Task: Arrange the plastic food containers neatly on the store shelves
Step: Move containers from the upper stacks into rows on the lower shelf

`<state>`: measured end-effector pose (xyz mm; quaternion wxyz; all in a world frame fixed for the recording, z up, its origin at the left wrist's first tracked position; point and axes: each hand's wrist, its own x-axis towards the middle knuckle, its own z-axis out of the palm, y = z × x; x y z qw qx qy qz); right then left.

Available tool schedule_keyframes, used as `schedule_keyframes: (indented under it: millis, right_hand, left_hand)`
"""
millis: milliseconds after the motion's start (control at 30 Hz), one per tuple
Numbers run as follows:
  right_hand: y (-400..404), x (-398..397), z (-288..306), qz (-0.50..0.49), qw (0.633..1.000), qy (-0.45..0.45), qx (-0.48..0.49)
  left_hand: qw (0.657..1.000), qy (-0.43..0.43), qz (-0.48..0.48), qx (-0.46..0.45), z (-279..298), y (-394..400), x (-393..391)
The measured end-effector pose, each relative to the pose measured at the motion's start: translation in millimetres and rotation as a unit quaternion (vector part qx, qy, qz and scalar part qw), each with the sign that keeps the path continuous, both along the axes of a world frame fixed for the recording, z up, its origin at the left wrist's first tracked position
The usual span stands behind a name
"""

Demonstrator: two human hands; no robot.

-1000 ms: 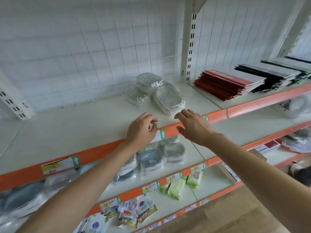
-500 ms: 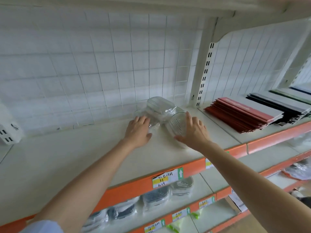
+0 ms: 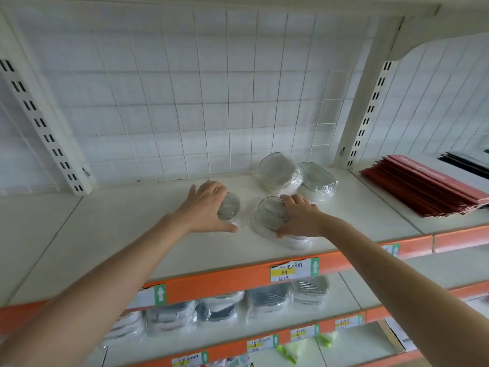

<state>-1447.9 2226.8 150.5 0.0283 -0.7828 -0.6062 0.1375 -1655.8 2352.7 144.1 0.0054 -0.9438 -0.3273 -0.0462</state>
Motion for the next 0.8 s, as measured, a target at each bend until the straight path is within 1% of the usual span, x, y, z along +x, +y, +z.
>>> schedule_keyframes:
  millis: [33, 133, 233, 300, 400, 500, 533, 567, 600, 667, 733, 800]
  right_hand:
    - [0.7, -0.6, 0.0, -0.003, 1.0, 0.002, -0.005]
    - [-1.8, -3.6, -1.5, -0.017, 1.0, -0.006, 0.0]
    - [-9.1, -9.6, -5.4, -0.038, 0.999, -0.014, 0.025]
    - [-18.8, -14.9, -7.6, -0.051, 0.996, -0.03, 0.068]
    - [-36.5, -24.9, -9.8, -0.054, 0.984, -0.053, 0.163]
    - [-55.8, -33.6, -10.4, -0.037, 0.96, -0.108, 0.255]
    - [-63.6, -34.5, -11.3, -0.035, 0.949, -0.122, 0.289]
    - [-72.9, -34.4, -11.3, -0.038, 0.938, -0.126, 0.32]
    - [-82.8, -32.5, -11.1, -0.041, 0.93, -0.121, 0.345]
    - [-104.1, -24.9, -13.6, -0.041, 0.922, -0.111, 0.369]
    - [-126.8, -17.6, -20.0, -0.038, 0.925, -0.111, 0.36]
    - [-148.8, -12.1, -30.7, -0.045, 0.934, -0.112, 0.336]
  left_hand:
    - [0.999, 0.009, -0.004, -0.032, 0.8, -0.4, -7.4]
    - [0.997, 0.031, 0.0, -0.072, 7.9, -1.3, -21.3]
    - [0.991, 0.053, 0.039, -0.113, 8.9, -9.4, -27.6]
    - [0.989, 0.049, 0.065, -0.12, 2.6, -18.0, -30.8]
    - [0.984, 0.054, 0.094, -0.138, 0.9, -29.7, -34.1]
    - [0.973, 0.079, 0.122, -0.178, 9.0, -41.6, -34.7]
    - [0.974, 0.074, 0.125, -0.172, 10.0, -47.6, -34.9]
    - [0.98, 0.054, 0.128, -0.144, 10.0, -55.9, -34.8]
    - [0.986, 0.02, 0.132, -0.095, 9.1, -66.5, -34.8]
    - [0.989, -0.08, 0.125, 0.021, 3.3, -90.4, -33.3]
    - [0.977, -0.159, 0.083, 0.112, -1.9, -115.0, -29.4]
    - [0.963, -0.196, 0.041, 0.179, -2.4, -136.2, -22.9]
